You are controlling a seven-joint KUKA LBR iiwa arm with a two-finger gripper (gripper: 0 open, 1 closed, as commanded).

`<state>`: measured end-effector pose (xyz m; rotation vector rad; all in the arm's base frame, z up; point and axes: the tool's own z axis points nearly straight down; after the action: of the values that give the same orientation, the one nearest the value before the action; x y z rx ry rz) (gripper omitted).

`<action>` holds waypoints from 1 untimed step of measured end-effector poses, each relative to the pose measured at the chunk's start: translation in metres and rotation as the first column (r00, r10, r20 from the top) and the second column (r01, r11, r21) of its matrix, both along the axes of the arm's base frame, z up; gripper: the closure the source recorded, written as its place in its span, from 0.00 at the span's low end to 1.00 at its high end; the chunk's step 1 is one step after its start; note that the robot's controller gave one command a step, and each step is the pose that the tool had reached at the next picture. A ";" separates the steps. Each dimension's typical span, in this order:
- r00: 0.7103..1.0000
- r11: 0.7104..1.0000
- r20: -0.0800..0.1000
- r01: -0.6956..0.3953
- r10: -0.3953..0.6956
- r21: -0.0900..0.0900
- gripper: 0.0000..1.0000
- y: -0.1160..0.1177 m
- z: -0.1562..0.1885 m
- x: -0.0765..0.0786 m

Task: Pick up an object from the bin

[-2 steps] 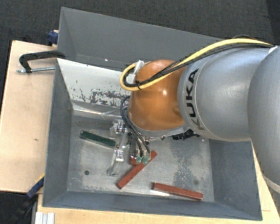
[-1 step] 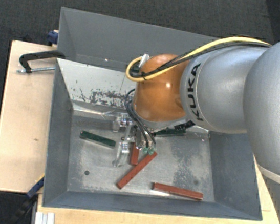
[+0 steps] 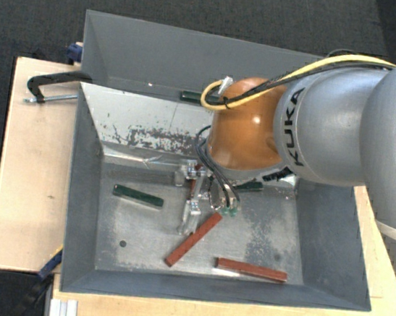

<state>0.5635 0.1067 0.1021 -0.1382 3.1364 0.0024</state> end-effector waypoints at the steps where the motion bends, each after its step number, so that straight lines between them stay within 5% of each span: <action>1: 1.000 1.000 0.001 0.029 -0.029 -0.001 0.00 0.009 -0.022 -0.037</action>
Offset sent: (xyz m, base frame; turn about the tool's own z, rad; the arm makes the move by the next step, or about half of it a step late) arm -0.0593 -0.0462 -0.0321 -0.5744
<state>0.5265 0.1154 0.0805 -0.0929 3.1375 0.0009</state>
